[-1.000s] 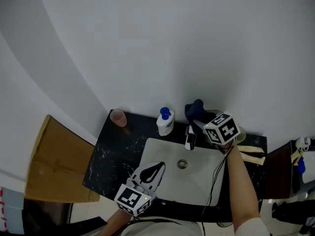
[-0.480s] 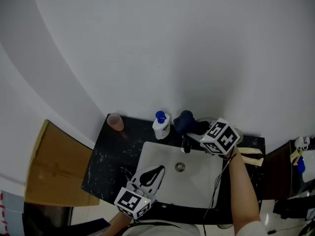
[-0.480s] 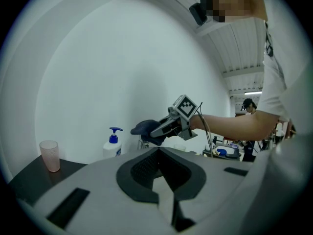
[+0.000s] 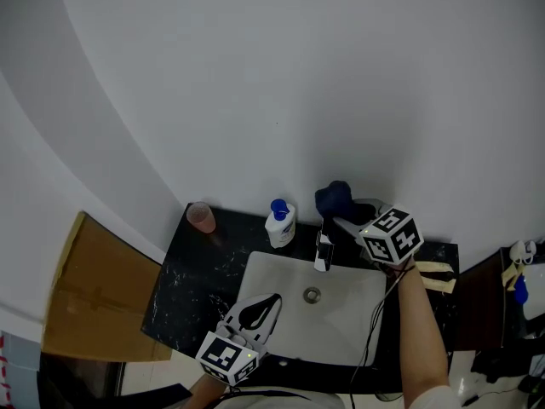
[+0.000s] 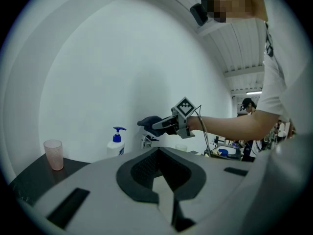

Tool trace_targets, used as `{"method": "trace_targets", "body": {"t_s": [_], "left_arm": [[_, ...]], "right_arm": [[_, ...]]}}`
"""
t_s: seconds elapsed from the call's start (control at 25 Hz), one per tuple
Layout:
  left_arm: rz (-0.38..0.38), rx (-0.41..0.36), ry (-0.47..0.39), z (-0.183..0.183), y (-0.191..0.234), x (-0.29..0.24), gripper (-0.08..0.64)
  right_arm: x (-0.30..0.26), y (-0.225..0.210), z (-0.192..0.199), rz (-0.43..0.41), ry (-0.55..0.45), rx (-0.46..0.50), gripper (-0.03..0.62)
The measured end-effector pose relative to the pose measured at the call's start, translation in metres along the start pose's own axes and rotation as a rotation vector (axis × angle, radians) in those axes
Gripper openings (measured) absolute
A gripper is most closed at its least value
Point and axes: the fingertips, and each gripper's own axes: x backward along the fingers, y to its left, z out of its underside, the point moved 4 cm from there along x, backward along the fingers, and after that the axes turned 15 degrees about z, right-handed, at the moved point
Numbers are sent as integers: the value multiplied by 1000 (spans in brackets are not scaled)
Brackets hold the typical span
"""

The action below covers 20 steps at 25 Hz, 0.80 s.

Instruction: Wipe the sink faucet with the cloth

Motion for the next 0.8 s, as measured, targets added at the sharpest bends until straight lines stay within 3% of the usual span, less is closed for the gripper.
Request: {"method": "trace_targets", "body": {"t_s": [0.2, 0.32, 0.4, 0.52, 0.64, 0.72, 0.8], "left_arm": [[21, -2, -9, 4, -1, -3, 2], [33, -3, -10, 6, -3, -3, 2], [34, -5, -8, 7, -2, -1, 2], [30, -10, -9, 5, -1, 0, 2], [27, -10, -13, 2, 0, 0, 2], [26, -7, -13, 0, 0, 0, 2], [33, -6, -17, 3, 0, 0, 2]], "right_arm": [[6, 36, 10, -191, 66, 86, 126], [-5, 40, 18, -207, 111, 103, 126], [-17, 27, 16, -156, 106, 53, 126], [-32, -9, 13, 5, 97, -23, 126], [-26, -27, 10, 144, 71, 43, 126], [-11, -13, 5, 76, 19, 68, 126], [4, 12, 2, -99, -5, 51, 126]]}}
